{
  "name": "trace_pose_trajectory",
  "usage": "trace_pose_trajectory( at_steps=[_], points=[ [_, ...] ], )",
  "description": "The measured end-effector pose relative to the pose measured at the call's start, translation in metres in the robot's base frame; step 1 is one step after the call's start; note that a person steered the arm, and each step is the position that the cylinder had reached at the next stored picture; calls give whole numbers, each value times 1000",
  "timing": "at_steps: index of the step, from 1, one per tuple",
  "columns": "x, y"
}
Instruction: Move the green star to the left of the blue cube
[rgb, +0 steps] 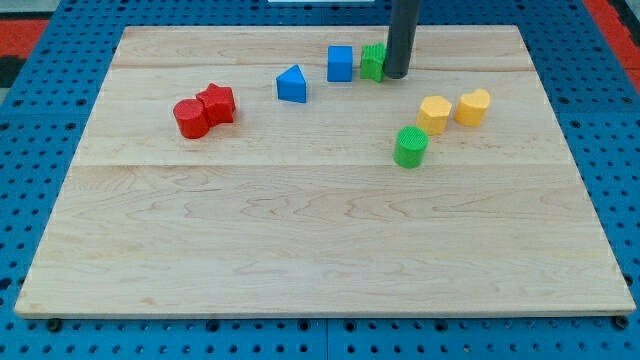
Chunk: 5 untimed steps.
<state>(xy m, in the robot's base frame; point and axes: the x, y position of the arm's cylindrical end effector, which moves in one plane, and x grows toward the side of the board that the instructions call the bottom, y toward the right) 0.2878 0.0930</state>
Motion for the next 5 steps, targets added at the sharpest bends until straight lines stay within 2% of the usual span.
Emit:
trace_pose_trajectory(
  at_steps=[5],
  points=[
    [-58,-35]
  ],
)
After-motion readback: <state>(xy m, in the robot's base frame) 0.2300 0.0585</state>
